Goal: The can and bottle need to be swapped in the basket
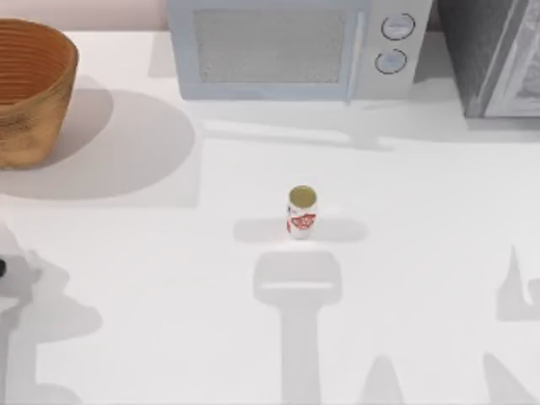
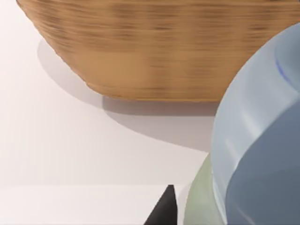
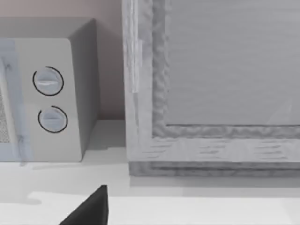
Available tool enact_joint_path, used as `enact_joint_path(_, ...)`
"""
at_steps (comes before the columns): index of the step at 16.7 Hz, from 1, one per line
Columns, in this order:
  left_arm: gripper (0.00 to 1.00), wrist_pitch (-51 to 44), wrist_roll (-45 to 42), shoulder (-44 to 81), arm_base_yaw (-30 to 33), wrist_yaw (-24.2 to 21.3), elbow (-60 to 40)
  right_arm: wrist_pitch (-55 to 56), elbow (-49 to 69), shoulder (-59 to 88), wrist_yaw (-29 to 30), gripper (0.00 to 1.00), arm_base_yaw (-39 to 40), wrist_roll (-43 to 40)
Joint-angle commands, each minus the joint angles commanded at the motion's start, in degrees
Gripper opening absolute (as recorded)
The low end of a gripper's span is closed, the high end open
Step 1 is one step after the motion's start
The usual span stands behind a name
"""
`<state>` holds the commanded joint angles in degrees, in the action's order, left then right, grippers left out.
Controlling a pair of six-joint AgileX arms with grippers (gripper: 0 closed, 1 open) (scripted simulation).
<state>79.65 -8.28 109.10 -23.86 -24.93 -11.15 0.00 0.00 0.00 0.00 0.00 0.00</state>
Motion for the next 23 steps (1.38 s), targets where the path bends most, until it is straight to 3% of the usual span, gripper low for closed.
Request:
enact_joint_path(6,0.00,-1.4,-0.1,-1.5,-1.1,0.2,-1.0,0.0,0.0,0.0,0.0,1.00,0.0,0.0)
enact_joint_path(10,0.00,-9.2,-0.3,-8.4,-5.3,1.6,-7.0,0.0,0.0,0.0,0.0,1.00,0.0,0.0)
enact_joint_path(16,0.00,-31.3,-0.3,-18.5,-7.7,4.8,-24.3,0.0,0.0,0.0,0.0,1.00,0.0,0.0)
enact_joint_path(23,0.00,-61.6,1.0,-22.0,1.0,8.1,-46.5,0.0,0.0,0.0,0.0,1.00,0.0,0.0)
